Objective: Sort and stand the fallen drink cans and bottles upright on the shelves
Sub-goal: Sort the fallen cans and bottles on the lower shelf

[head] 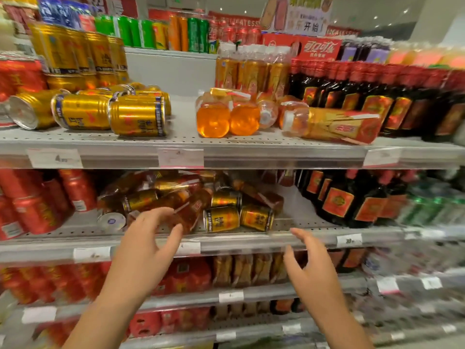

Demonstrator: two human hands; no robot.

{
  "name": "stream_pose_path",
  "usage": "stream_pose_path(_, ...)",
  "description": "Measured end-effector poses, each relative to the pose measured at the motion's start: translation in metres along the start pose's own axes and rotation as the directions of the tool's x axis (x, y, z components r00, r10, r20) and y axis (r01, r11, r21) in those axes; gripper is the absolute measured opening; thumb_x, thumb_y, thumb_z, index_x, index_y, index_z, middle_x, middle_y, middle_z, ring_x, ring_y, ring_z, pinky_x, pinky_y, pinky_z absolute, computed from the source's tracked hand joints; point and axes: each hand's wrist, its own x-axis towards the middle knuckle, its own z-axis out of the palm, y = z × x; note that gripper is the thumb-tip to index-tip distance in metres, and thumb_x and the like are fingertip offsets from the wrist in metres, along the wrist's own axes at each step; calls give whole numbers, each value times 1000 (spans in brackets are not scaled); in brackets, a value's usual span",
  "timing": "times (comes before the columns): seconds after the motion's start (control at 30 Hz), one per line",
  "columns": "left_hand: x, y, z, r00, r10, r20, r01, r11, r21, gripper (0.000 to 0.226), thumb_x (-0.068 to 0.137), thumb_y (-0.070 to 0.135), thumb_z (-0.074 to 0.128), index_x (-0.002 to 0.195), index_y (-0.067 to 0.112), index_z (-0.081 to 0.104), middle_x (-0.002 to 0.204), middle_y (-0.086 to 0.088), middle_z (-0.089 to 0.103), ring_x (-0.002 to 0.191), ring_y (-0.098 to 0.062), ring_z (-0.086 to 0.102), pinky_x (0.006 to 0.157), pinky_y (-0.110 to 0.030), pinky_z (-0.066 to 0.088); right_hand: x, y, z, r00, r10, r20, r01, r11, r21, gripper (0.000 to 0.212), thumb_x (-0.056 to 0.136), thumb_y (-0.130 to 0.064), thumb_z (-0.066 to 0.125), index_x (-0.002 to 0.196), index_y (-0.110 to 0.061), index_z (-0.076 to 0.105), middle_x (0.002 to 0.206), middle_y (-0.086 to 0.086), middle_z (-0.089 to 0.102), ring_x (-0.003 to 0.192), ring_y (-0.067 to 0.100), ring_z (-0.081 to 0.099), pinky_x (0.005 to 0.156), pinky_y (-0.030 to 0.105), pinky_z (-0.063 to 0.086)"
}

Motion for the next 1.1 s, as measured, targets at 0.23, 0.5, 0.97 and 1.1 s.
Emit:
stream_pose_path(0.23, -11, 6, 62, 971, -37, 234, 33, 999, 20, 37, 96, 54, 53, 132, 44, 52, 125, 36, 46, 120, 6, 48, 97, -26, 45, 0, 45, -8, 992, 64, 108, -65, 998, 11, 38, 101, -40, 53, 137, -45, 44, 132, -29, 45, 118, -10, 42, 97, 17, 36)
stream_pose_path(0.5, 29, 0, 103, 960, 33, 279, -61, 994, 90, 39, 98, 48, 55, 134, 34, 56, 129, 25, 51, 121, 5, 46, 98, -18, 38, 57, 54, 12, 995, 44, 88, -46, 999, 23, 39, 100, -38, 54, 138, -43, 45, 124, -35, 45, 98, -18, 54, 61, 2, 43)
stream_pose_path(0.97, 79, -16, 139, 936, -54, 348, -94, 914, 394, 40, 97, 49, 55, 120, 18, 63, 65, 9, 37, 63, -12, 52, 54, -26, 31, 144, 62, 48, 1000, 3, 4, -3, 1000, -23, 37, 97, -40, 57, 133, -39, 48, 120, -7, 47, 85, -10, 52, 65, 5, 35)
stream_pose_path(1.1, 83, -16, 144, 926, -90, 366, -86, 895, 437, 49, 97, 51, 52, 135, 21, 57, 70, 4, 28, 73, -22, 47, 63, -36, 43, 171, 66, 49, 999, 5, -32, -5, 1000, -20, 39, 96, -34, 61, 134, -35, 52, 126, -2, 46, 94, 4, 54, 70, 10, 38)
